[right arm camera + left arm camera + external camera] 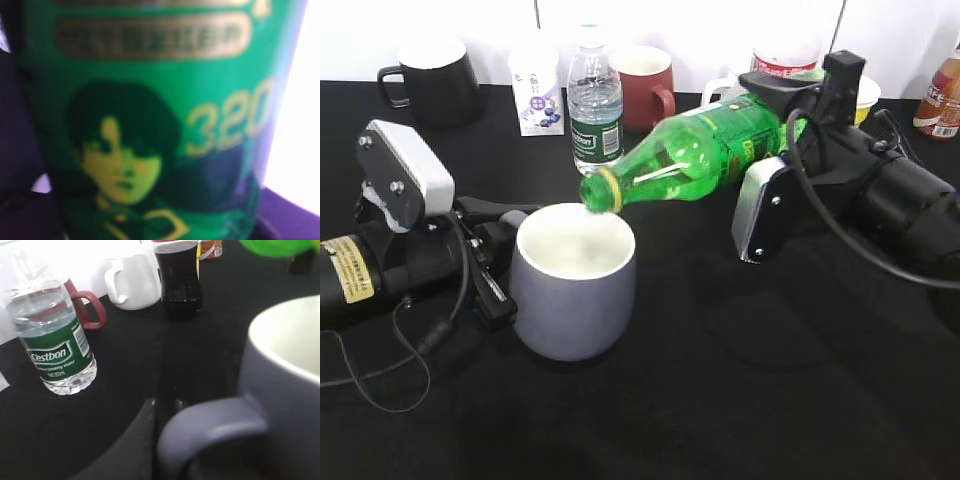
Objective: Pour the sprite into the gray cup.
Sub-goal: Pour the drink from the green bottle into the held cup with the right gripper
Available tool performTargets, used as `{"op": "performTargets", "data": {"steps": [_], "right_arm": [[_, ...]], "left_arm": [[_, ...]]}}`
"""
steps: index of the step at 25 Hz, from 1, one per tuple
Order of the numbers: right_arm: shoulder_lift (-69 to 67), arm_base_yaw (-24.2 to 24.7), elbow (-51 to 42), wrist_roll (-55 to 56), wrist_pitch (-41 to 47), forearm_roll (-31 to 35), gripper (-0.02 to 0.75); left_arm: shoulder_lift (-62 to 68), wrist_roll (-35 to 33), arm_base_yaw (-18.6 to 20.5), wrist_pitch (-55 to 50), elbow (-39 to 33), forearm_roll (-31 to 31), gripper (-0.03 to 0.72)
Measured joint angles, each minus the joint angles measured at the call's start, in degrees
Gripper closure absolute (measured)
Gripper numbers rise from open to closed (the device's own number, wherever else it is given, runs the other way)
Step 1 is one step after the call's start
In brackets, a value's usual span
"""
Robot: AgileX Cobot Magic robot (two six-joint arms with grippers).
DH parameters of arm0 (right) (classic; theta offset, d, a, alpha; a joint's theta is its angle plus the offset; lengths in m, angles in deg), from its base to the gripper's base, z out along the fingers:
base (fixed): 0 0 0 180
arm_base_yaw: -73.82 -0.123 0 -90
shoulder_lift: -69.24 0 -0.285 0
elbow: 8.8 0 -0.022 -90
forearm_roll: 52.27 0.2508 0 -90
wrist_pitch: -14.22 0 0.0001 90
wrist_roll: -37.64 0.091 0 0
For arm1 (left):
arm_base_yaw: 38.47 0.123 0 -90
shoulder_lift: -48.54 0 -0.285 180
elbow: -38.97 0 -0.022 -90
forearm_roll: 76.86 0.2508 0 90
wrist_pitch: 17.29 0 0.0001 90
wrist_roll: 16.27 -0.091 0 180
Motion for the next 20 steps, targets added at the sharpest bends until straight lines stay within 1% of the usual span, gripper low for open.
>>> {"op": "performTargets", "data": {"steps": [5,20], "right_arm": [[0.0,0.0,0.0,-2.5,-0.1,-1.4,0.33],[0.0,0.0,0.0,-2.8,-0.4,-1.4,0.331]], "left_arm": [[0.0,-0.1,0.0,0.4,0.0,-0.1,0.629],[0.0,-0.3,0.0,0.9,0.0,-0.1,0.629]]}}
